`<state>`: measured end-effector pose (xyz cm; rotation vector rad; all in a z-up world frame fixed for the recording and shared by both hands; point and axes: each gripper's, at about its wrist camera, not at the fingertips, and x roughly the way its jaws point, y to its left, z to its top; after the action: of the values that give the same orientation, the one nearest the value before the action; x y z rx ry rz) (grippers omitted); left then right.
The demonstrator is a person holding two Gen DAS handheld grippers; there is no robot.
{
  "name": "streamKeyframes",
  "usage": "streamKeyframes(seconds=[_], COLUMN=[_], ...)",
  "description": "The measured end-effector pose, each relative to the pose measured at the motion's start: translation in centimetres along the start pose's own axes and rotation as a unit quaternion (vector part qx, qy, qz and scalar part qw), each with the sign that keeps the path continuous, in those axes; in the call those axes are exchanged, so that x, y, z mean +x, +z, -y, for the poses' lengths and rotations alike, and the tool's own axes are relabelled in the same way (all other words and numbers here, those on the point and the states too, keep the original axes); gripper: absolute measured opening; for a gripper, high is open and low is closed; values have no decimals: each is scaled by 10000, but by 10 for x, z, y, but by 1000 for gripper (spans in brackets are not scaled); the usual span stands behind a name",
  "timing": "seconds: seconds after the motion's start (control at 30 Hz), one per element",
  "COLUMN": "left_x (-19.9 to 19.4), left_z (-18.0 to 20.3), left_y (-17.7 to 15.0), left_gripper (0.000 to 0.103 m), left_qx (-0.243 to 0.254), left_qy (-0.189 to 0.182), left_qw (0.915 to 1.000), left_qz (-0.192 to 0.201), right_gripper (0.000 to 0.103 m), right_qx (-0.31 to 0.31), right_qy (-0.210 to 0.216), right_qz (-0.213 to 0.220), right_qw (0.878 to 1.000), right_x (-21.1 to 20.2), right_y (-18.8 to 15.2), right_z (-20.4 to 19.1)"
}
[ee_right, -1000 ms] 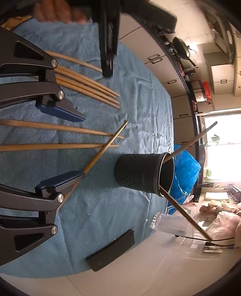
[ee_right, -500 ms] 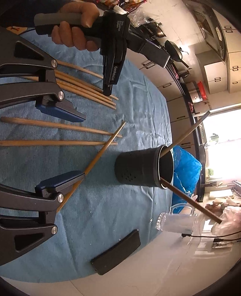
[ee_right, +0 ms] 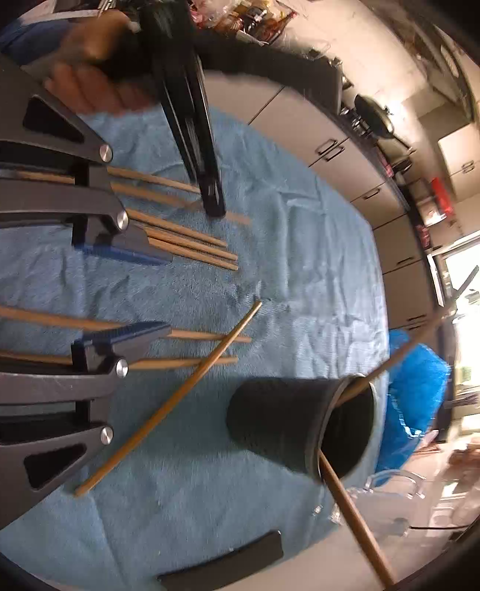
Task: Organize utensils
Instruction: 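Close the left tool on a chopstick while the right tool grasps another chopstick, then lift both chopsticks upright and carry them over the black holder cup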
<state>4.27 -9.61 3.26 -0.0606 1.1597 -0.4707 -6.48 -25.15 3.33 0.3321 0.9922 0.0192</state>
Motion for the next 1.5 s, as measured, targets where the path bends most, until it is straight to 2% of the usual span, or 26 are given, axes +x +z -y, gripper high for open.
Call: streamKeyframes(seconds=[0.07, 0.2, 0.3, 0.37, 0.9, 1.03, 1.27, 1.5], left_x=[-15, -34, -43, -47, -45, -51, -81, -127], left_z=[-6, -16, -20, -22, -21, -17, -2, 23], left_y=[-1, -2, -5, -6, -6, -7, -12, -24], left_gripper=[6, 6, 6, 6, 6, 6, 6, 6], left_qx=[-78, -185, -205, -230, -197, -170, -53, 215], left_qy=[-98, -218, -293, -319, -358, -368, -415, -480], left_qw=[9998, 9990, 9984, 9981, 9979, 9975, 9952, 9892], left_qz=[153, 354, 441, 468, 509, 571, 882, 1371], right_gripper=[26, 24, 20, 12, 10, 6, 5, 5], right_qx=[72, 131, 115, 13, -418, -370, -96, -21], right_qy=[81, 175, 96, -79, -654, -450, 157, 521], right_qz=[-170, -414, -618, -710, -866, -806, 123, 1344], right_qw=[9998, 9989, 9980, 9974, 9932, 9950, 9998, 9896], right_x=[12, 35, 54, 66, 90, 84, 12, -77], right_y=[9, 25, 35, 40, 54, 52, 44, 20], right_z=[-2, -12, -19, -26, -50, -42, -22, -9])
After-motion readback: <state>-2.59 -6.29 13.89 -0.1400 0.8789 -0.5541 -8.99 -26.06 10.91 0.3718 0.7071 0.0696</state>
